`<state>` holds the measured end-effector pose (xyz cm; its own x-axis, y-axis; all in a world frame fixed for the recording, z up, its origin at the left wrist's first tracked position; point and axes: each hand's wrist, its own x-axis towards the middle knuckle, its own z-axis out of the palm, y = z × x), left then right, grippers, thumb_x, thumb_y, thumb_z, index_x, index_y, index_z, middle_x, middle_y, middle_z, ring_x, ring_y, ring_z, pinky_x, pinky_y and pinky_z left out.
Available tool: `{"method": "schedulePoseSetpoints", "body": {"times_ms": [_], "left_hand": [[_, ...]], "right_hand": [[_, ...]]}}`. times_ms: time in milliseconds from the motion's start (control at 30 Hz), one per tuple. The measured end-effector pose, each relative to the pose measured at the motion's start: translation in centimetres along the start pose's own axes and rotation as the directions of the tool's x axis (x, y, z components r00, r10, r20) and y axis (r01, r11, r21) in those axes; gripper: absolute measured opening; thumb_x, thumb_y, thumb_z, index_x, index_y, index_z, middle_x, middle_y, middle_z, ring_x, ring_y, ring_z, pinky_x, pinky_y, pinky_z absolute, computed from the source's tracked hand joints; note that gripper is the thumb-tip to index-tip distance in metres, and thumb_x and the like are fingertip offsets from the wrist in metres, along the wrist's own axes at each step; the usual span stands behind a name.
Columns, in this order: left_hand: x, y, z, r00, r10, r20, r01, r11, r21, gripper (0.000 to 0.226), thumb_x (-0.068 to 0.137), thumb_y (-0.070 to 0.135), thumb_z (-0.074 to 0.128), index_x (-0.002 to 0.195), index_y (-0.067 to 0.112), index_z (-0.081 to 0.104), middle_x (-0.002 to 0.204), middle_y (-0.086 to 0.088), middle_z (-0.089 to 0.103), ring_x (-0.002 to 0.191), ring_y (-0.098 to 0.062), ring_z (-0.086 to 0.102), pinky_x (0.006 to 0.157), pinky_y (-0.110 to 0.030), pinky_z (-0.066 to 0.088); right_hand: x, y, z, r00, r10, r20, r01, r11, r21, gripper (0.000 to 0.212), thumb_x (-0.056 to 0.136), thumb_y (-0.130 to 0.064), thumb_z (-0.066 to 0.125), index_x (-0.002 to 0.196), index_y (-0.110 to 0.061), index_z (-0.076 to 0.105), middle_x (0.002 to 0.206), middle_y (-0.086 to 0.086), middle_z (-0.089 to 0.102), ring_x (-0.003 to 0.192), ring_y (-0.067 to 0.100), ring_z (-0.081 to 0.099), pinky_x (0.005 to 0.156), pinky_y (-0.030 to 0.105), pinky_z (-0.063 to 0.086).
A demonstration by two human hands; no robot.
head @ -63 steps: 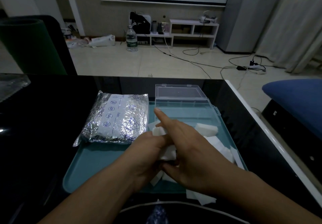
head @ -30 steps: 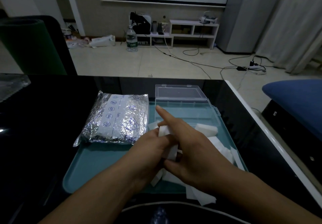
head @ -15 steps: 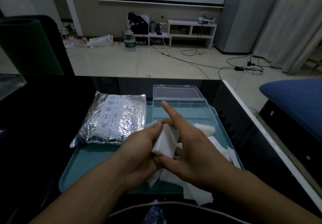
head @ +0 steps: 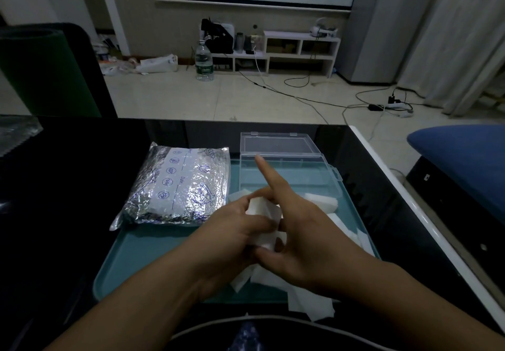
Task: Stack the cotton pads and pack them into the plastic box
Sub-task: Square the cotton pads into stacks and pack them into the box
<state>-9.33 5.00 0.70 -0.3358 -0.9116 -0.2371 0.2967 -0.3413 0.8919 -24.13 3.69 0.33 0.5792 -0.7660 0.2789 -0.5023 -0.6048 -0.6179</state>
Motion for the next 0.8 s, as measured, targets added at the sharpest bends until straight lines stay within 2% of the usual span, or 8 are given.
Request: {"method": "schedulePoseSetpoints", "body": {"times_ms": [100,200,267,333,400,467,633,800], "left_hand": [[0.3,0.1,0.2,0.995,0.0,-0.098,-0.003,1.0,-0.03,0.045,0.09,-0.011,0.039,0.115,0.016,0.067,0.089,-0.018,0.067,0.067,-0.026,0.058,0.054,-0.028,0.048],[0.7,0.5,-0.7,0.97,0.007,-0.242,-0.023,0.998,-0.062,0.041,0.09,-0.006,0.038,0.113,0.015,0.064,0.077,-0.012,0.07,0.057,-0.023,0.058,0.054,-0.031,0.05],[0.8,0.9,-1.3,0.958,0.016,-0.285,-0.043,0.995,-0.09,0.036,0.09,-0.004,0.037,0.109,0.011,0.063,0.07,-0.01,0.07,0.056,-0.023,0.061,0.053,-0.031,0.052],[0.8,1.0,-1.8,0.95,0.014,-0.311,-0.049,0.993,-0.104,0.034,0.091,-0.004,0.037,0.106,0.011,0.063,0.075,-0.011,0.072,0.058,-0.023,0.064,0.051,-0.031,0.053],[0.7,1.1,-1.9,0.942,0.012,-0.336,-0.05,0.993,-0.104,0.033,0.091,-0.002,0.037,0.105,0.012,0.063,0.08,-0.013,0.073,0.056,-0.022,0.061,0.049,-0.03,0.049],[0.8,1.1,-1.8,0.935,0.009,-0.354,-0.058,0.99,-0.127,0.03,0.091,-0.001,0.038,0.102,0.011,0.062,0.082,-0.015,0.069,0.053,-0.021,0.053,0.045,-0.028,0.043],[1.0,1.3,-2.0,0.921,-0.002,-0.389,-0.075,0.98,-0.184,0.015,0.092,0.02,0.057,0.1,0.01,0.063,0.078,-0.012,0.062,0.049,-0.018,0.044,0.039,-0.024,0.036],[0.9,1.4,-2.3,0.927,0.009,-0.374,-0.105,0.966,-0.237,0.028,0.099,0.039,0.047,0.1,0.013,0.058,0.072,-0.01,0.061,0.048,-0.017,0.045,0.039,-0.022,0.038]], "right_hand": [[-0.1,-0.4,-0.6,0.997,0.071,0.035,-0.072,0.997,0.032,0.114,0.076,-0.043,0.078,0.149,-0.047,-0.01,0.128,-0.016,0.049,0.11,-0.002,0.053,0.094,0.017,0.046],[0.3,0.2,-3.0,0.981,0.194,-0.027,-0.192,0.979,0.062,0.091,0.075,-0.057,0.064,0.149,-0.048,0.012,0.131,-0.027,0.044,0.12,-0.013,0.042,0.099,0.014,0.039],[0.5,1.7,-4.6,0.958,0.248,-0.142,-0.253,0.967,-0.016,0.065,0.079,-0.048,0.056,0.14,-0.04,0.037,0.122,-0.023,0.051,0.113,-0.009,0.048,0.1,0.022,0.043],[0.4,3.1,-5.5,0.931,0.295,-0.213,-0.326,0.937,-0.125,0.042,0.088,-0.034,0.057,0.129,-0.03,0.052,0.11,-0.019,0.057,0.102,-0.005,0.053,0.092,0.019,0.046],[0.1,4.1,-5.7,0.918,0.346,-0.194,-0.383,0.901,-0.203,0.029,0.091,-0.025,0.059,0.12,-0.028,0.06,0.102,-0.018,0.059,0.095,-0.004,0.054,0.081,0.011,0.043],[-0.1,4.4,-5.4,0.917,0.379,-0.122,-0.398,0.886,-0.24,0.023,0.09,-0.028,0.06,0.113,-0.03,0.063,0.099,-0.017,0.061,0.092,-0.004,0.055,0.08,0.013,0.045],[0.3,2.9,-3.1,0.937,0.346,-0.043,-0.344,0.898,-0.276,0.033,0.09,-0.045,0.058,0.12,-0.03,0.06,0.103,-0.017,0.058,0.097,0.0,0.052,0.086,0.021,0.045],[0.9,1.9,0.5,0.977,0.211,-0.002,-0.2,0.923,-0.329,0.063,0.087,-0.059,0.055,0.14,-0.028,0.045,0.126,-0.008,0.046,0.119,0.011,0.038,0.103,0.03,0.035]]}}
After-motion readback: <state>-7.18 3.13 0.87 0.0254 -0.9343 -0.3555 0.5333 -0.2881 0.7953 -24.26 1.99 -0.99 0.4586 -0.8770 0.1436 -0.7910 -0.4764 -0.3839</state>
